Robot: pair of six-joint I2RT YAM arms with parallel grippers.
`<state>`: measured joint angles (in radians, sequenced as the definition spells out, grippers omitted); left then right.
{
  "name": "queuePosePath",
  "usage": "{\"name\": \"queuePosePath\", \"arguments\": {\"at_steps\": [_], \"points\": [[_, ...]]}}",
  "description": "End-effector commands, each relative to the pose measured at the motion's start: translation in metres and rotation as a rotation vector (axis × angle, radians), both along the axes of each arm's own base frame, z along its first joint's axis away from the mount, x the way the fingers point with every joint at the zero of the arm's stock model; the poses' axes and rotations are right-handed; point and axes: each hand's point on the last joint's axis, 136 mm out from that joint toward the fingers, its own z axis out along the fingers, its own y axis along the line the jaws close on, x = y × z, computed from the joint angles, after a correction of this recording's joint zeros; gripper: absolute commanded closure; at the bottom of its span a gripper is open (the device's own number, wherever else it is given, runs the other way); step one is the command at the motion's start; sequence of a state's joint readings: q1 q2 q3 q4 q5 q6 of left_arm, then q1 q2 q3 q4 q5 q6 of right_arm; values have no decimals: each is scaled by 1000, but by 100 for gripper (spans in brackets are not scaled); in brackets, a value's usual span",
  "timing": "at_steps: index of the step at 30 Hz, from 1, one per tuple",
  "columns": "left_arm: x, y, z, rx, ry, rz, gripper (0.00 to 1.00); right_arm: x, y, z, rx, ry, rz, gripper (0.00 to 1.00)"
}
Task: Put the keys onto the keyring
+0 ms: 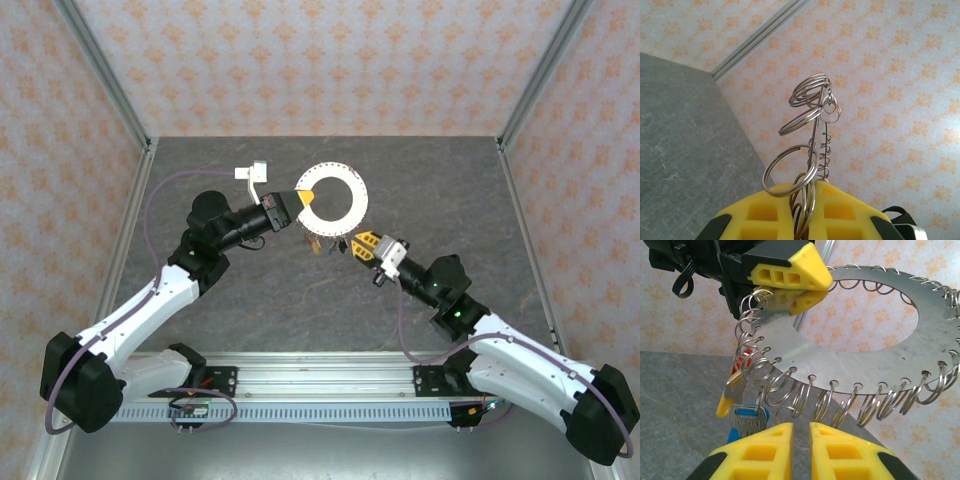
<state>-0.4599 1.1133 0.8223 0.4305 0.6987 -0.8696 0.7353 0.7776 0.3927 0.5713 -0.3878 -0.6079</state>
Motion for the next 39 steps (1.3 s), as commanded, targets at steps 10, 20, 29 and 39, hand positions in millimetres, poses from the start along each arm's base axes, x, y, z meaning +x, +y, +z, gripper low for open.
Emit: {"name": "queuePosePath", "arguments": {"at_steps": [10, 20, 29, 39], "points": [[0, 4, 28, -37, -76, 15, 100, -4, 1, 36, 98, -56, 19, 84], [1, 4, 27, -41, -69, 18, 100, 0, 3, 39, 100, -68, 12, 83], [1, 4, 28, -44, -68, 18, 100, 3, 2, 32, 78, -67, -10, 81], [1, 4, 26, -46, -63, 21, 100, 8, 0, 29, 53, -81, -43, 86]]}}
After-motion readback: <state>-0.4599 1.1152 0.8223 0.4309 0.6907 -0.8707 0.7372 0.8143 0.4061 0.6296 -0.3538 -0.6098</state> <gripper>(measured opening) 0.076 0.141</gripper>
